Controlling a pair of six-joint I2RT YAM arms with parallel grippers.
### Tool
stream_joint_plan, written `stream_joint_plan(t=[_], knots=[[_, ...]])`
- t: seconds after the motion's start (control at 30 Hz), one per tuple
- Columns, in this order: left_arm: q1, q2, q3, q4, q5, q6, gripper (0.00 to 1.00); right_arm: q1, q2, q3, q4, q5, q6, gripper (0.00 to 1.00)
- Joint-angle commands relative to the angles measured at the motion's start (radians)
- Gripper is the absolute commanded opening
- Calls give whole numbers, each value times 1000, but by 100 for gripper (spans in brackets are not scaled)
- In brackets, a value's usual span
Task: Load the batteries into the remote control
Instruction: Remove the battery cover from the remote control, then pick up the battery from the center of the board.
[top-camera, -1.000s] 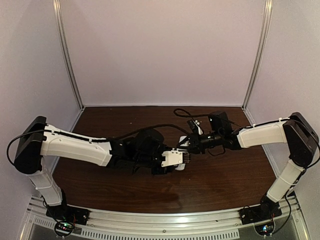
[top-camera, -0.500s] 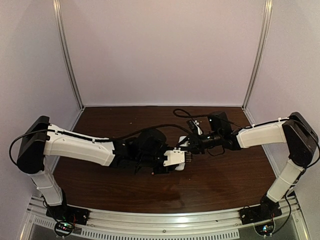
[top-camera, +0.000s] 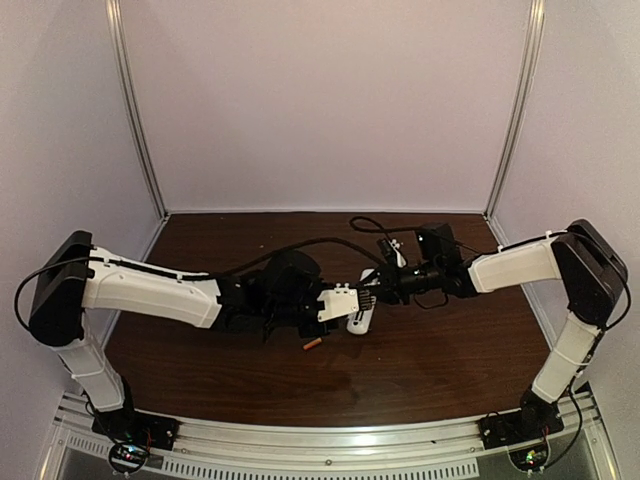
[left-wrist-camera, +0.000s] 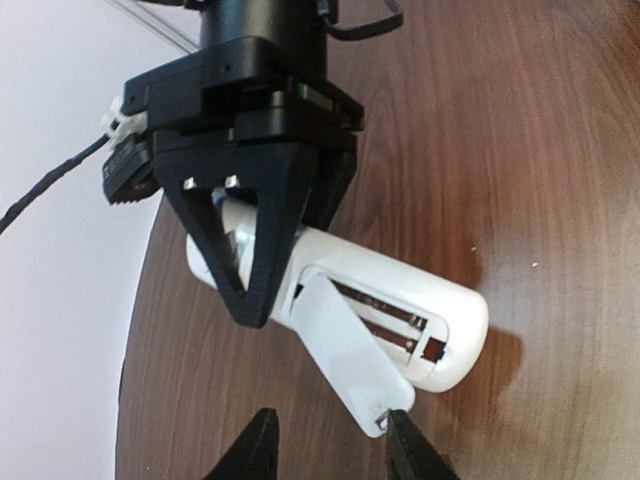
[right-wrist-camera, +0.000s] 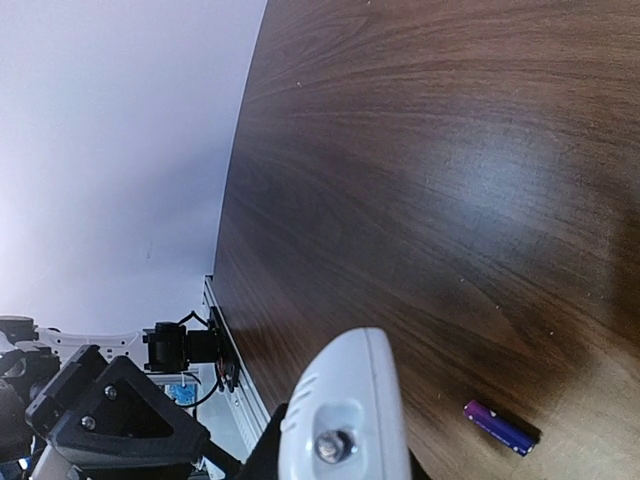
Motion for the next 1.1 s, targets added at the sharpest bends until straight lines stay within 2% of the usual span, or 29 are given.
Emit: stream_joint_plan(t=[0.0, 0.3, 0.4, 0.5, 0.73, 0.93, 1.07], knots=[[57, -40, -33, 91, -32, -47, 40, -26, 48, 79, 17, 51, 8, 0], [168, 4, -59, 150, -58, -121, 44, -56, 241, 241, 141, 103, 107, 0], [180, -1, -66, 145, -35, -162, 47, -66, 254, 261, 159, 107, 113, 0], [180, -21, -70, 107, -3, -225, 49, -78, 210, 250, 130, 104, 75, 0], [180, -84, -47, -159, 115, -438, 50, -108, 18, 113, 114, 58, -29, 0], [180, -166, -125, -211, 235, -574, 48, -111, -136, -60, 208, 16, -45, 0], [180, -152, -133, -262, 265, -610, 46, -111, -210, -116, 202, 12, -67, 0]])
